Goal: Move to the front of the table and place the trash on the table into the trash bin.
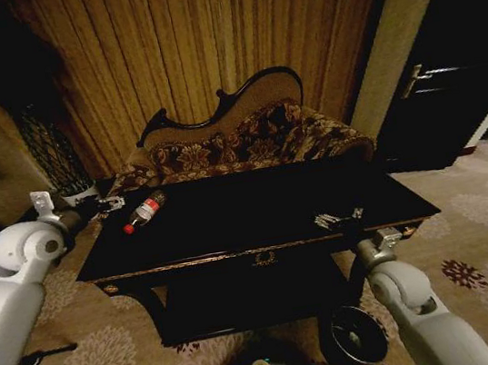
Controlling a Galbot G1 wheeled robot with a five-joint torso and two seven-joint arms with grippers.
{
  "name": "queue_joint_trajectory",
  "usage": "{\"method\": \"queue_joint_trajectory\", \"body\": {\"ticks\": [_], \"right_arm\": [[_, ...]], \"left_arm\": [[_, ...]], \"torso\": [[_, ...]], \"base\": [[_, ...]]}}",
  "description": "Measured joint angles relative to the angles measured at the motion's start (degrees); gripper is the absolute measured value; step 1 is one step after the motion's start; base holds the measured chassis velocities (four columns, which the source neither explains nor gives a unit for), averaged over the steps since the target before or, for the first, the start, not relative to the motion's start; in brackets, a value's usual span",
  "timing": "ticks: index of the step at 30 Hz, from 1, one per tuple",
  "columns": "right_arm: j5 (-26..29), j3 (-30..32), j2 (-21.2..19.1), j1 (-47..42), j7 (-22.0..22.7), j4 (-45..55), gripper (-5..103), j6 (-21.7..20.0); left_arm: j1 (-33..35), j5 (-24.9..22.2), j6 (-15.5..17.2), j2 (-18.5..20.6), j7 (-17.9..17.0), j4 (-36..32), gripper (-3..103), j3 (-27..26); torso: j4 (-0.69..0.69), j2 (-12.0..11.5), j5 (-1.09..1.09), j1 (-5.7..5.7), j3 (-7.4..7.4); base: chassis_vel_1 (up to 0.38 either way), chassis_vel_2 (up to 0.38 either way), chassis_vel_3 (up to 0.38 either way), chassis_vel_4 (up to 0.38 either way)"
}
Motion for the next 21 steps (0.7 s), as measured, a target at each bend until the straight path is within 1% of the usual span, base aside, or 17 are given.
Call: {"method": "queue_joint_trajectory", "body": {"ticks": [3, 7, 9, 10, 11, 15, 21], "right_arm": [[-0.01, 0.05, -0.03, 0.02, 0.00, -0.01, 100, 0.00], [-0.37, -0.10, -0.13, 0.03, 0.00, -0.20, 100, 0.32], [-0.51, -0.41, -0.13, 0.03, -0.01, -0.26, 100, 0.45], [-0.51, -0.41, -0.13, 0.03, -0.01, -0.26, 100, 0.45], [-0.60, -0.56, -0.13, 0.11, -0.02, -0.33, 100, 0.50], [-0.84, -0.91, -0.11, 0.22, -0.12, -0.61, 100, 0.74], [-1.13, -0.83, -0.14, -0.08, -0.19, -1.20, 100, 1.09]], "left_arm": [[-0.75, 0.16, 0.00, -0.74, -0.01, 1.05, 100, 1.42], [-1.80, 1.13, -0.01, -2.85, -0.50, 2.19, 100, 4.13], [-2.65, 1.65, -0.04, -4.03, -1.03, 2.26, 100, 5.81], [-2.65, 1.65, -0.04, -4.03, -1.03, 2.26, 100, 5.81], [-3.23, 1.79, -0.05, -4.80, -1.84, 2.08, 100, 7.08], [-3.76, 2.25, -0.11, -5.79, -2.38, 1.27, 100, 9.40], [-3.46, 2.98, -0.16, -6.82, -2.98, 1.41, 100, 10.53]], "torso": [[0.00, 0.00, 0.00, 0.00, 0.00], [0.00, 0.00, -0.01, 0.00, 0.00], [0.01, 0.00, 0.00, 0.00, 0.00], [0.01, 0.00, 0.00, 0.00, 0.00], [-0.01, 0.00, -0.01, 0.00, 0.00], [0.00, 0.00, 0.00, 0.00, 0.00], [0.00, 0.00, 0.00, -0.01, 0.00]], "base": [[0.000, 0.000, 0.000, 0.000], [0.000, 0.000, 0.000, 0.000], [0.000, 0.000, 0.000, 0.000], [0.000, 0.000, 0.000, 0.000], [0.000, 0.000, 0.000, 0.000], [0.000, 0.000, 0.000, 0.000], [0.000, 0.000, 0.000, 0.000]]}}
